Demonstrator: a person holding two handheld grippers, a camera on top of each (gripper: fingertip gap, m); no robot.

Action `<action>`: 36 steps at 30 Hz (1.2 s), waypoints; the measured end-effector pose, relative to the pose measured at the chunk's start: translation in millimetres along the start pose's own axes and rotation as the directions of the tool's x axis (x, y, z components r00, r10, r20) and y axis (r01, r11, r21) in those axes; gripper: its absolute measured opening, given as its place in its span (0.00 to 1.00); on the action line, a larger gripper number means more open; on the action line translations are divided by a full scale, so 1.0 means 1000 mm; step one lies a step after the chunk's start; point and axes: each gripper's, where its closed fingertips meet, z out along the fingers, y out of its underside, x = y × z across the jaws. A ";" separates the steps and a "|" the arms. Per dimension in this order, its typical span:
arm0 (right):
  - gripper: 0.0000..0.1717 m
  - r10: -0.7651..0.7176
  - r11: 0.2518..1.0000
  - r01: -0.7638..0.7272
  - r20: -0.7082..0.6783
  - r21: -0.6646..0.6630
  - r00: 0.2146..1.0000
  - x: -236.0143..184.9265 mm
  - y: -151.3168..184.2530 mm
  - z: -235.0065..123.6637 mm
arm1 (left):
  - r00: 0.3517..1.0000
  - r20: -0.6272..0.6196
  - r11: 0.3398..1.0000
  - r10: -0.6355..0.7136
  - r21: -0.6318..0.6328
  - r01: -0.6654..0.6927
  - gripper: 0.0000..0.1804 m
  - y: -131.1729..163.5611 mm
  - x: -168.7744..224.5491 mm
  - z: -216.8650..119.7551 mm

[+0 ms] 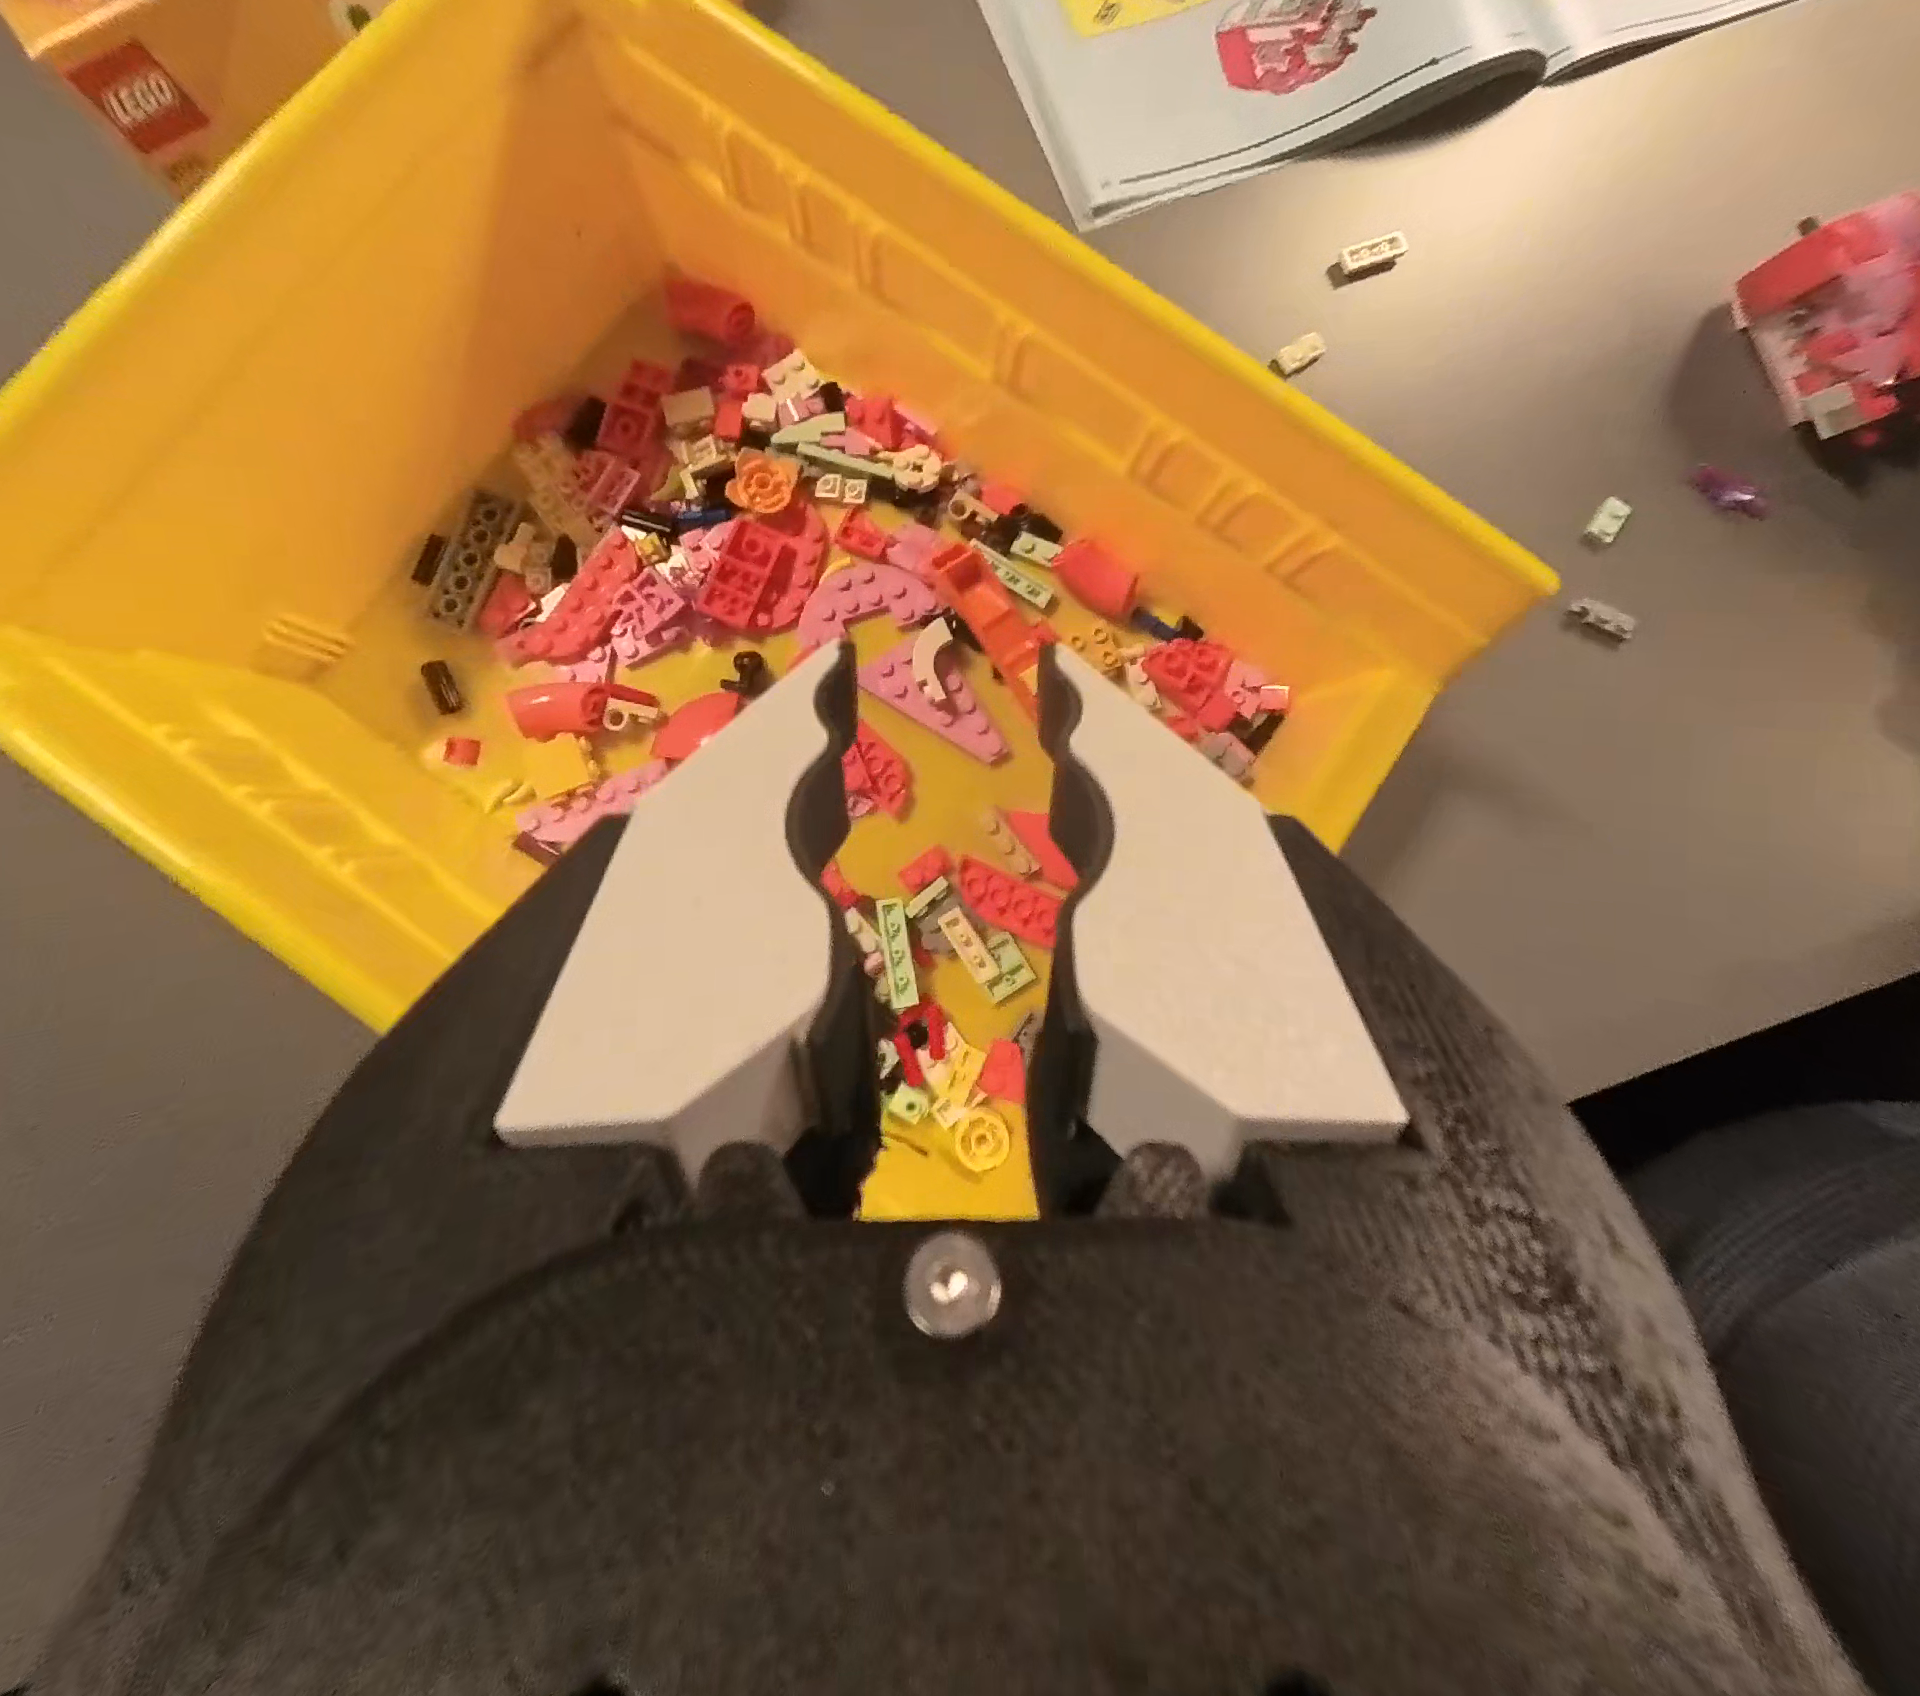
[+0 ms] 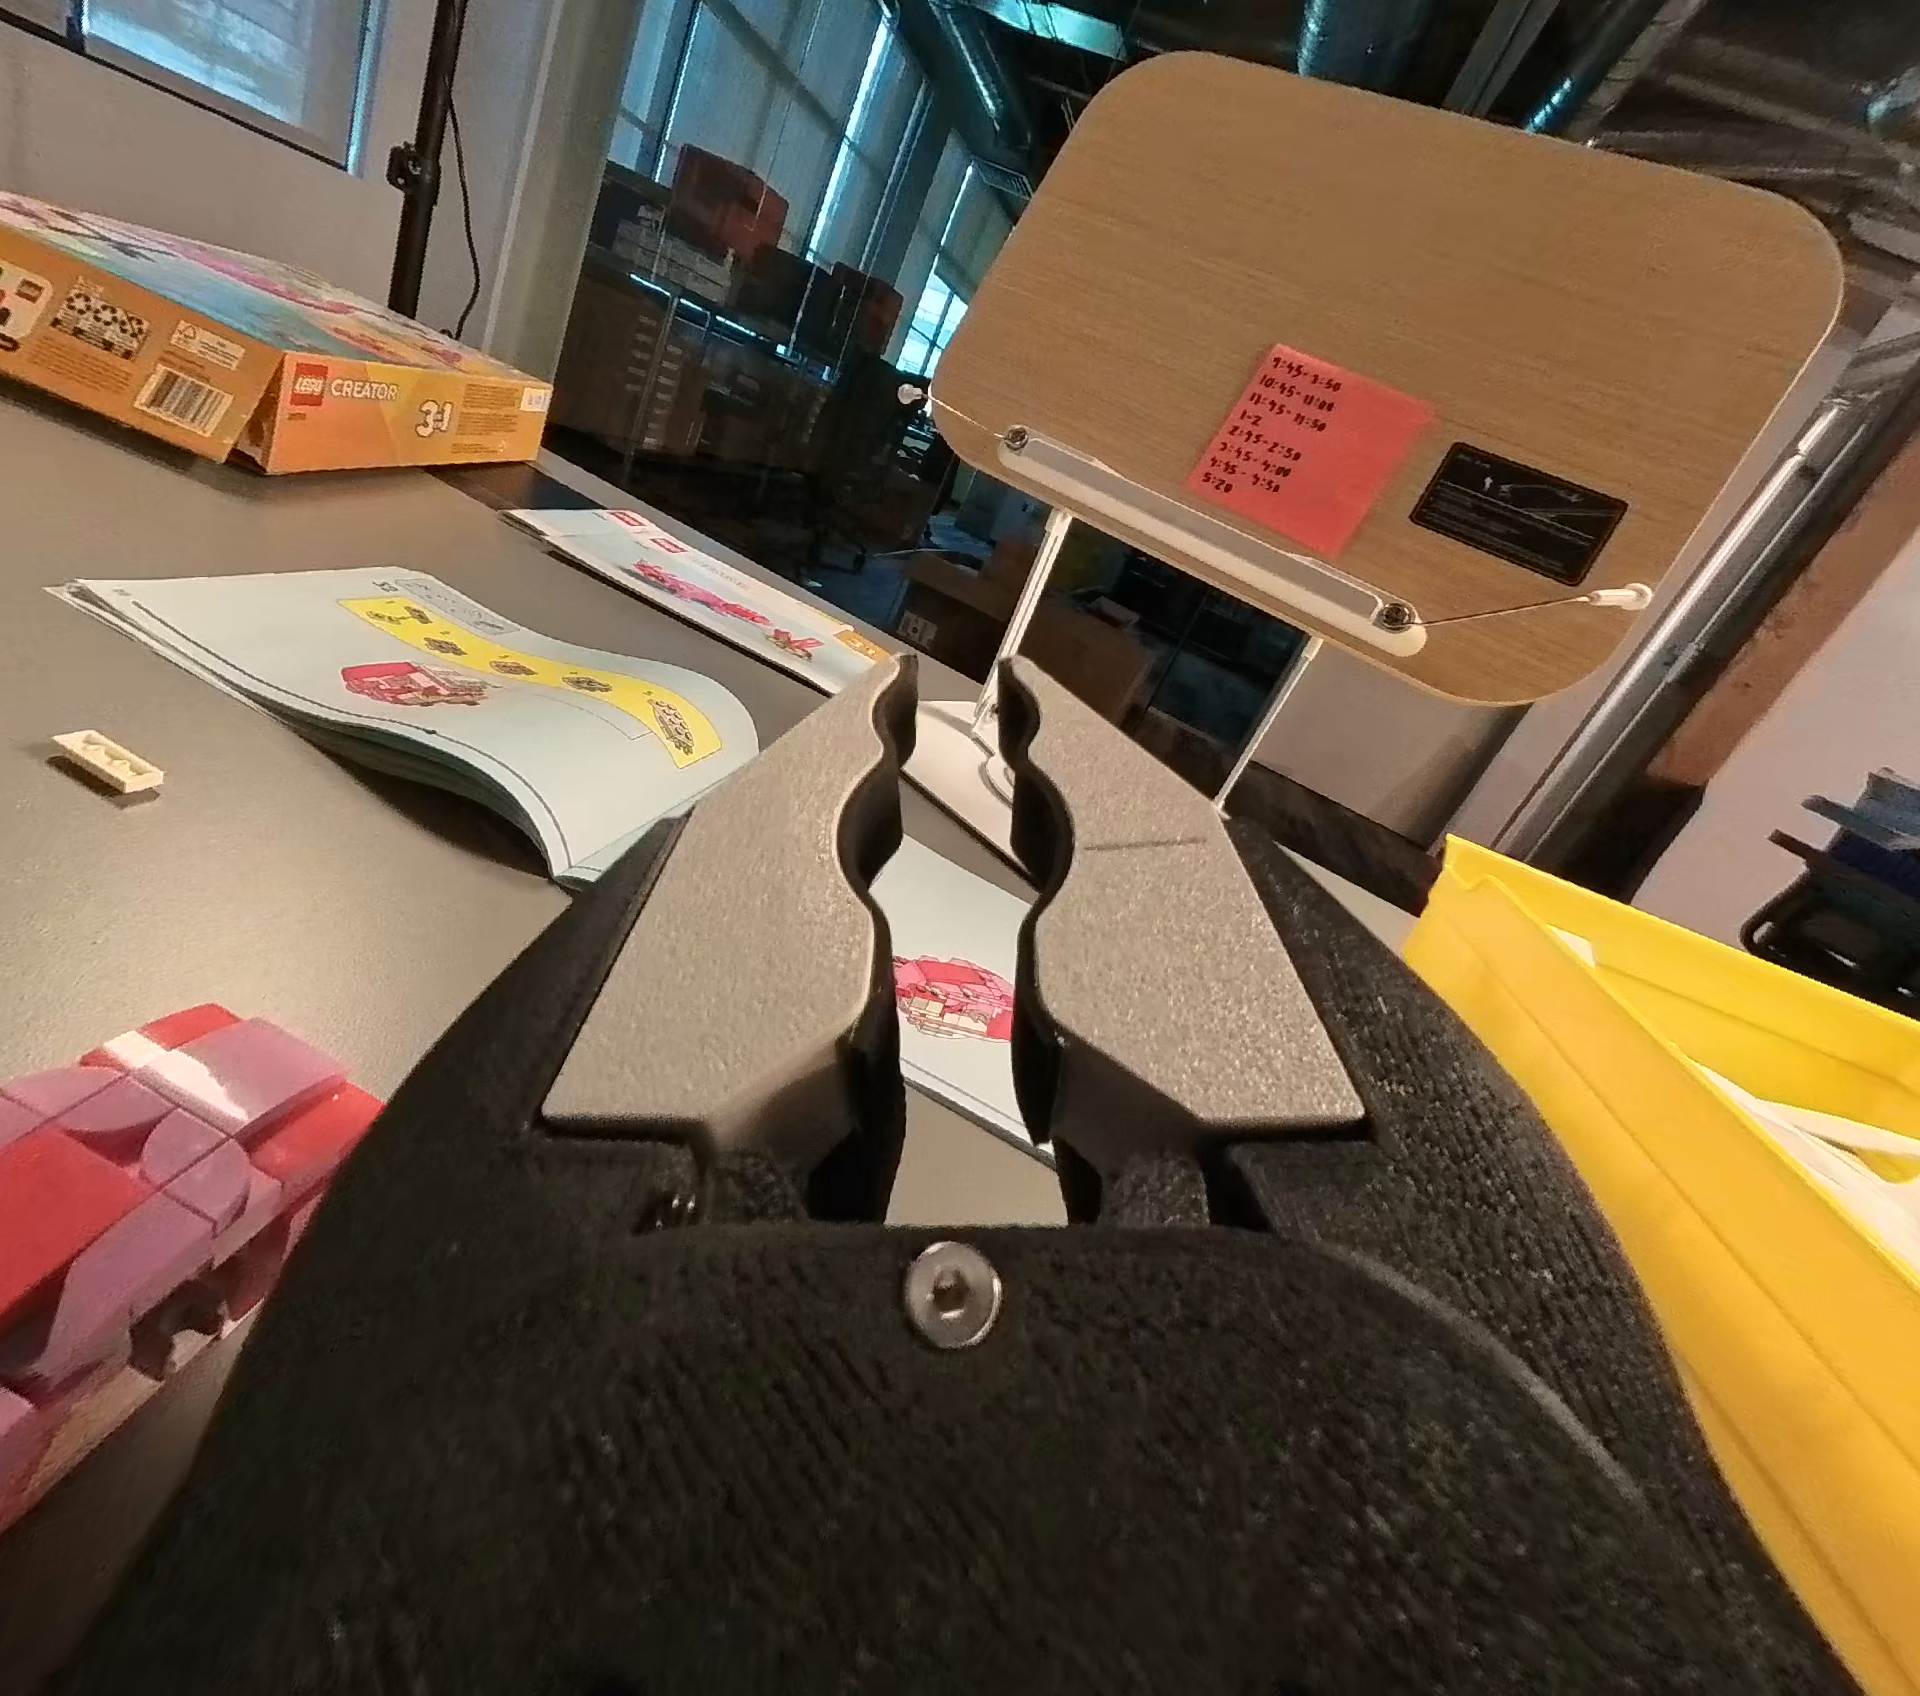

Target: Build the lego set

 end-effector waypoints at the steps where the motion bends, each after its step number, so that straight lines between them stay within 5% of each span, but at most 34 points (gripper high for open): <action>1: 0.08 0.000 1.000 0.000 0.000 -0.002 1.000 0.000 0.000 0.000 | 1.000 -0.007 1.000 -0.006 -0.009 0.006 0.19 0.003 0.000 0.003; 8: 0.08 -0.002 1.000 0.002 0.005 -0.005 1.000 0.000 0.001 0.001 | 0.999 -0.048 0.999 -0.026 -0.032 0.024 0.19 0.012 0.004 0.019; 15: 0.07 -0.016 1.000 0.016 0.012 -0.001 1.000 -0.002 0.000 0.001 | 0.977 -0.156 0.974 0.146 0.194 -0.114 0.09 -0.010 0.069 0.007; 19: 0.07 -0.074 0.996 0.069 0.080 0.061 0.994 -0.016 -0.024 -0.004 | 0.867 -0.348 0.919 0.355 0.302 -0.255 0.00 0.003 0.148 -0.010; 22: 0.00 -0.063 0.994 0.018 0.437 0.107 0.897 -0.078 -0.072 -0.024 | 0.682 -0.598 0.907 0.421 0.267 -0.325 0.00 0.044 0.211 -0.010; 25: 0.00 -0.012 0.998 0.054 0.790 -0.026 0.613 -0.161 -0.090 -0.057 | 0.727 -0.546 0.899 0.416 0.124 -0.421 0.00 0.079 0.220 0.029; 27: 0.00 -0.019 0.977 0.195 0.865 -0.091 0.502 -0.197 -0.078 -0.069 | 0.772 -0.470 0.898 0.429 0.128 -0.421 0.00 0.082 0.219 0.045; 30: 0.00 -0.044 0.945 0.309 0.894 -0.108 0.447 -0.227 -0.064 -0.079 | 0.831 -0.398 0.921 0.389 0.195 -0.338 0.00 0.069 0.212 0.055; 36: 0.00 -0.042 0.957 0.275 0.890 -0.095 0.453 -0.249 -0.057 -0.085 | 0.863 -0.316 0.904 0.394 0.301 -0.303 0.00 0.052 0.185 0.062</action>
